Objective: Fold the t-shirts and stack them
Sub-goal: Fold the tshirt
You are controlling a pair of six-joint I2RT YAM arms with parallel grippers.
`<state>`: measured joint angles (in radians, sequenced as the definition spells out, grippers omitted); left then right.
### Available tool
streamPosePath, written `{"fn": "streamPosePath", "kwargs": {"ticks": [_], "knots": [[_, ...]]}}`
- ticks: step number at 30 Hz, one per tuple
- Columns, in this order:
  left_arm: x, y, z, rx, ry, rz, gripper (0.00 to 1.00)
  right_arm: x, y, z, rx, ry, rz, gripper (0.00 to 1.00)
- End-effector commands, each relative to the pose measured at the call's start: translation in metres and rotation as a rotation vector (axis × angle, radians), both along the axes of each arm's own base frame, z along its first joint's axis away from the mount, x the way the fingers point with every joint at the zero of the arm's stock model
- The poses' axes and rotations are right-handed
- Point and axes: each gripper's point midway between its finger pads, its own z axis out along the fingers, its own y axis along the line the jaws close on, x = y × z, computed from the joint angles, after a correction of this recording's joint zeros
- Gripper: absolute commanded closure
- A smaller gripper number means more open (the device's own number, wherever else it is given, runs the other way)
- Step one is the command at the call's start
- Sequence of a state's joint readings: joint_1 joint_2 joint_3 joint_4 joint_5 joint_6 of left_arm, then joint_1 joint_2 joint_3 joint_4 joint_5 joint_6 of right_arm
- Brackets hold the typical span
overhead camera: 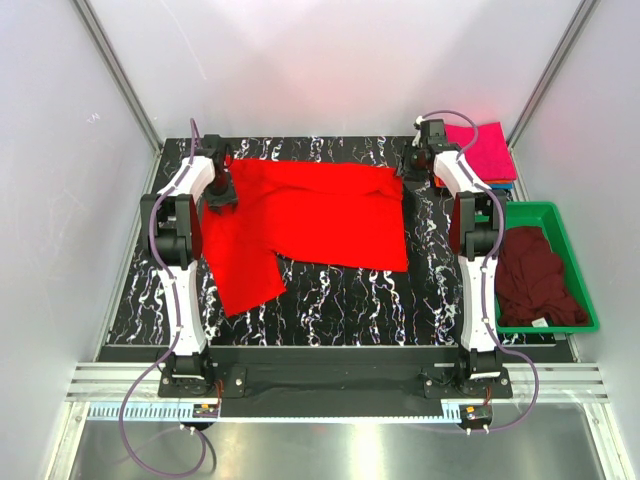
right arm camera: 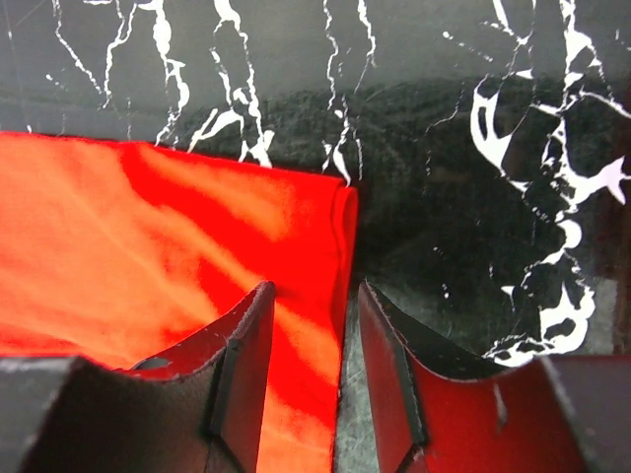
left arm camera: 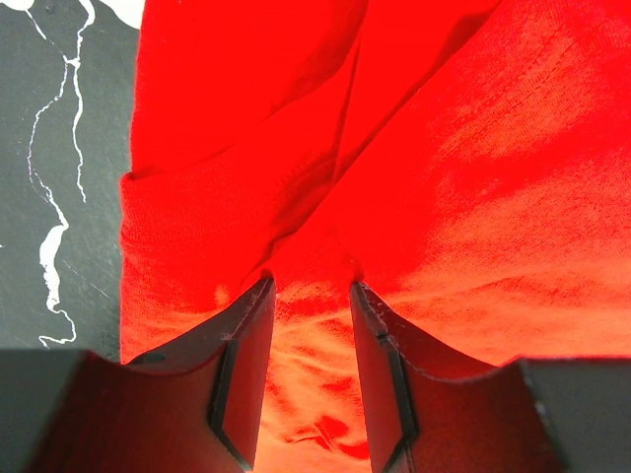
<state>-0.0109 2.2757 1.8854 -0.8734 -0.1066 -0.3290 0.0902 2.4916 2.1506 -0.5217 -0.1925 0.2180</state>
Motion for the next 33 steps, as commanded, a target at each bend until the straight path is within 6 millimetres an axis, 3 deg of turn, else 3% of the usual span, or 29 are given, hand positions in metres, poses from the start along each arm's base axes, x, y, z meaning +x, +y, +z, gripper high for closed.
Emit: {"fn": "streamPosePath", "kwargs": {"ticks": [1, 8, 14, 18, 20, 21, 22, 23, 26, 33], "knots": [[0.013, 0.006, 0.007, 0.019, -0.037, -0.001, 0.58, 0.014, -0.007, 0.006, -0.021, -0.039, -0.021, 0.53], [0.014, 0.007, 0.005, 0.023, -0.035, -0.004, 0.58, 0.023, -0.005, -0.002, 0.006, -0.046, -0.003, 0.55], [0.011, 0.01, -0.001, 0.042, -0.013, -0.003, 0.58, 0.035, -0.013, 0.0, 0.016, -0.07, -0.026, 0.69], [0.01, 0.013, -0.005, 0.056, -0.005, 0.0, 0.58, 0.044, -0.011, 0.007, 0.052, -0.115, -0.005, 0.84], [0.01, 0.013, -0.005, 0.056, -0.005, 0.0, 0.58, 0.047, -0.008, 0.013, 0.068, -0.134, 0.009, 0.79], [0.009, 0.013, -0.005, 0.056, -0.003, 0.0, 0.58, 0.046, -0.005, 0.017, 0.101, -0.135, 0.032, 0.71], [0.009, 0.013, -0.006, 0.058, 0.0, 0.0, 0.58, 0.045, -0.001, 0.018, 0.118, -0.138, 0.048, 0.56], [0.008, 0.013, -0.006, 0.059, 0.0, 0.0, 0.58, 0.045, 0.0, 0.019, 0.133, -0.138, 0.054, 0.53], [0.009, 0.013, -0.005, 0.055, -0.002, 0.002, 0.58, 0.045, -0.004, 0.019, 0.166, -0.129, 0.032, 0.5], [0.008, 0.011, -0.005, 0.05, -0.003, 0.007, 0.58, 0.043, -0.006, 0.006, 0.19, -0.09, 0.007, 0.63]]}}
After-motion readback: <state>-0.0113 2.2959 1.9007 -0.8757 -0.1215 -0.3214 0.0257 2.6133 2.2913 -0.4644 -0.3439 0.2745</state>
